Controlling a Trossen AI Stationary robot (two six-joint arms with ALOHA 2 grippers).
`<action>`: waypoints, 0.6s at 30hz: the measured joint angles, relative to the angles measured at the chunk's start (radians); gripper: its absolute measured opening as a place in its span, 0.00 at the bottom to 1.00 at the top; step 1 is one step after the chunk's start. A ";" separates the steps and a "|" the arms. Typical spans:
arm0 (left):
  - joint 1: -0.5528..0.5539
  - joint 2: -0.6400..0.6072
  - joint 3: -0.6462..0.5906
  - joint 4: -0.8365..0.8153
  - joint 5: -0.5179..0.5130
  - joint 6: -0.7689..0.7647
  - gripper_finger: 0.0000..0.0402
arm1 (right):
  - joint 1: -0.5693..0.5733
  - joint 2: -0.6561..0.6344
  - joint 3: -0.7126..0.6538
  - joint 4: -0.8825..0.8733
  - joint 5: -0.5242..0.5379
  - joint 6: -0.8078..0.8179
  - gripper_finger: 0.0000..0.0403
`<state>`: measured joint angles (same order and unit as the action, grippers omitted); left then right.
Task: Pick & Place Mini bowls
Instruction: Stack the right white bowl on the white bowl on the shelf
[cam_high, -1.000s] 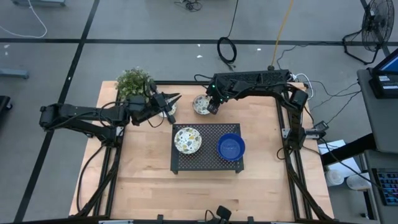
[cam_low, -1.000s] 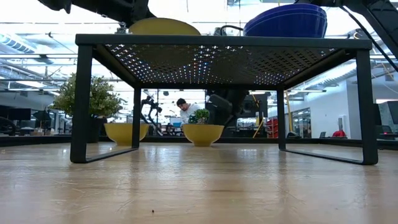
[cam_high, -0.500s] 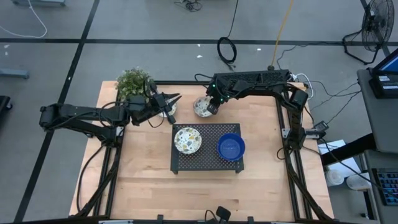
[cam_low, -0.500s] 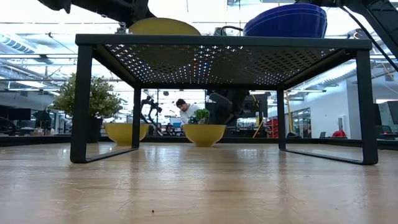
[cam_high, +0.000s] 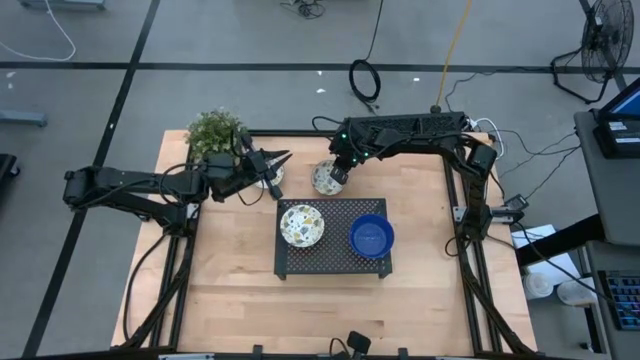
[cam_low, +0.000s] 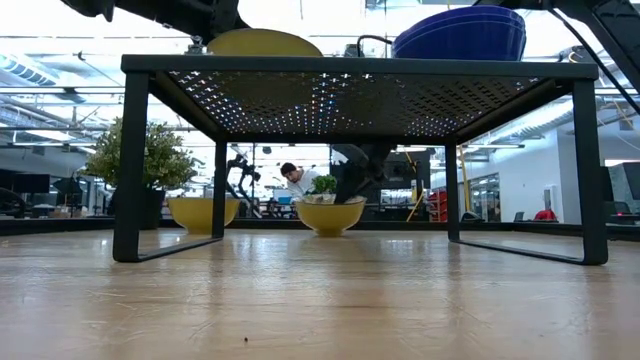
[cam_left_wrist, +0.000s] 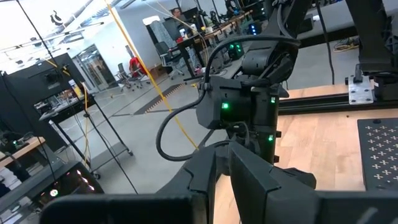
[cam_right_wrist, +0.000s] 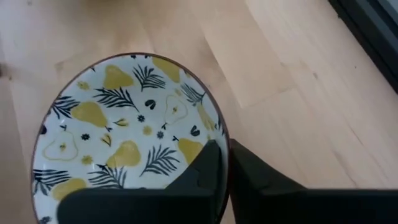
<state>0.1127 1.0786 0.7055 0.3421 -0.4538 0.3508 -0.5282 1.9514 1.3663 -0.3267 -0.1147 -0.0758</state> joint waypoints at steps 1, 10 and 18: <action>0.000 0.000 0.000 -0.001 0.000 -0.002 0.13 | 0.000 0.000 0.000 0.000 0.003 -0.008 0.01; 0.000 0.000 0.000 -0.002 0.000 -0.001 0.13 | -0.001 -0.051 -0.002 -0.008 0.087 -0.044 0.00; 0.000 0.000 0.000 -0.001 0.001 -0.001 0.13 | 0.002 -0.121 -0.005 -0.039 0.162 -0.071 0.00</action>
<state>0.1127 1.0790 0.7055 0.3408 -0.4524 0.3500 -0.5262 1.8308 1.3617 -0.3660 0.0468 -0.1473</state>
